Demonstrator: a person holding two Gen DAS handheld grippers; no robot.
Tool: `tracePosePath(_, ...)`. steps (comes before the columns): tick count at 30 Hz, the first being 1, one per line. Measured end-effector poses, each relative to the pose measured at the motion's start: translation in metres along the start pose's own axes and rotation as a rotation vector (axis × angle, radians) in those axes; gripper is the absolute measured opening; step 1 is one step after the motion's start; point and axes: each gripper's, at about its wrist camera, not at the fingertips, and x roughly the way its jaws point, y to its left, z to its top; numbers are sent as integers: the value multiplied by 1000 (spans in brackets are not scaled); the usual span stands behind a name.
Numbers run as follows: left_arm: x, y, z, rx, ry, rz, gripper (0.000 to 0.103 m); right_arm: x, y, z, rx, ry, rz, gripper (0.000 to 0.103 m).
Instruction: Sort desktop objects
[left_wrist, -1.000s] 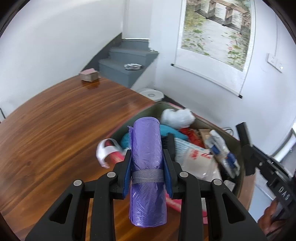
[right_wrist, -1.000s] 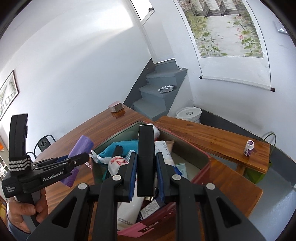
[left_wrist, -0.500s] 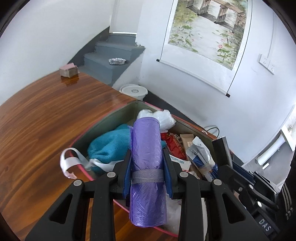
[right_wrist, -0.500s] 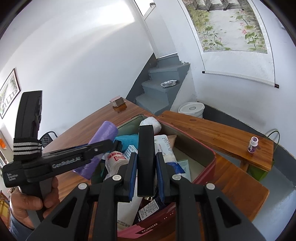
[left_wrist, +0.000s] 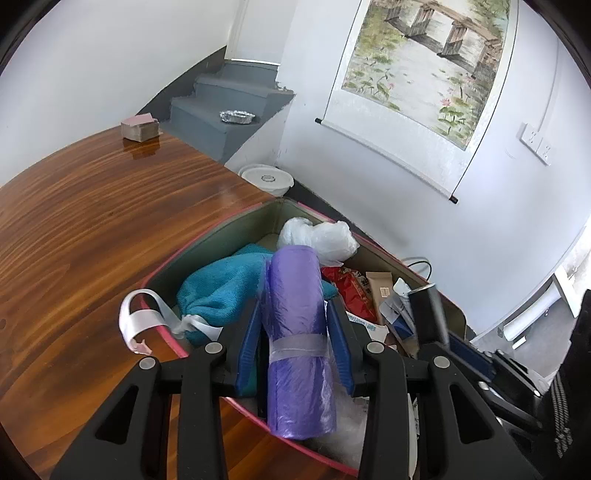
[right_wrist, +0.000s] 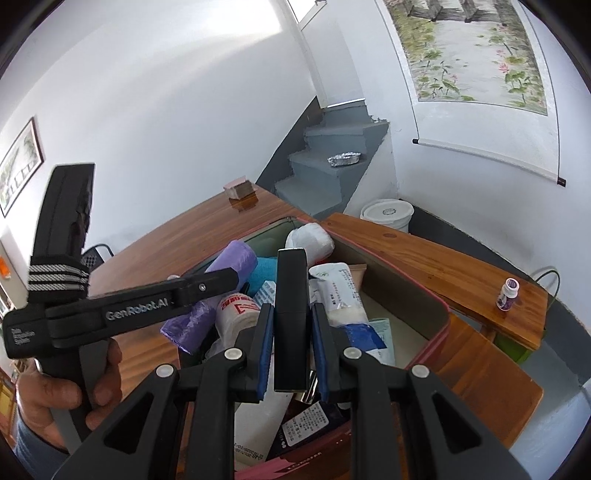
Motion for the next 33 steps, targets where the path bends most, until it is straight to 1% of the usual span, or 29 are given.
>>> tracePosePath(1, -3, 1, 1, 1, -6, 1, 40, 0, 0, 0, 3, 3, -3, 23)
tracePosePath(2, -6, 2, 1, 4, -17, 8, 44, 1, -1, 0, 6, 7, -5, 24)
tracePosePath(3, -12, 3, 1, 10, -35, 25, 48, 1, -1, 0, 10, 8, -5, 25)
tracePosePath(4, -17, 3, 0, 18, -55, 43, 57, -1, -2, 0, 13, 5, -3, 25)
tracePosePath(5, -22, 3, 0, 28, -73, 59, 62, -2, -2, 0, 14, 3, -3, 26)
tracePosePath(8, -34, 2, -5, 68, -117, 117, 63, -4, -1, 0, 14, -2, -11, 31)
tracePosePath(14, -49, -5, -18, 147, -134, 188, 63, -16, 1, -4, 27, -14, -28, 32)
tracePosePath(15, -51, -7, -20, 160, -137, 200, 63, -20, 2, -6, 30, -19, -34, 38)
tracePosePath(16, -53, -9, -22, 171, -138, 213, 63, -24, 3, -7, 34, -26, -40, 54)
tracePosePath(17, -55, -11, -25, 178, -137, 225, 63, -29, 4, -9, 39, -39, -47, 63)
tracePosePath(18, -58, -12, -27, 183, -137, 228, 63, -35, 6, -10, 37, -57, -55, 81)
tracePosePath(19, -61, -14, -28, 185, -137, 226, 65, -42, 9, -13, 28, -80, -68, 85)
tracePosePath(20, -65, -15, -30, 184, -137, 223, 70, -46, 11, -13, 20, -88, -80, 85)
tracePosePath(21, -69, -17, -32, 178, -145, 221, 74, -50, 15, -14, 10, -93, -91, 86)
tracePosePath(23, -78, -21, -36, 179, -170, 219, 82, -58, 20, -17, -5, -101, -100, 90)
tracePosePath(24, -83, -24, -37, 188, -183, 221, 83, -62, 23, -18, -13, -103, -107, 94)
tracePosePath(25, -86, -27, -38, 193, -192, 224, 84, -65, 26, -20, -20, -109, -115, 101)
tracePosePath(26, -91, -30, -39, 199, -206, 228, 84, -71, 29, -22, -27, -122, -126, 103)
tracePosePath(27, -96, -31, -40, 203, -218, 231, 84, -73, 30, -23, -30, -126, -135, 103)
tracePosePath(29, -104, -35, -43, 207, -234, 232, 88, -80, 34, -26, -37, -131, -147, 103)
tracePosePath(33, -113, -35, -45, 188, -232, 221, 90, -88, 40, -26, -34, -136, -167, 103)
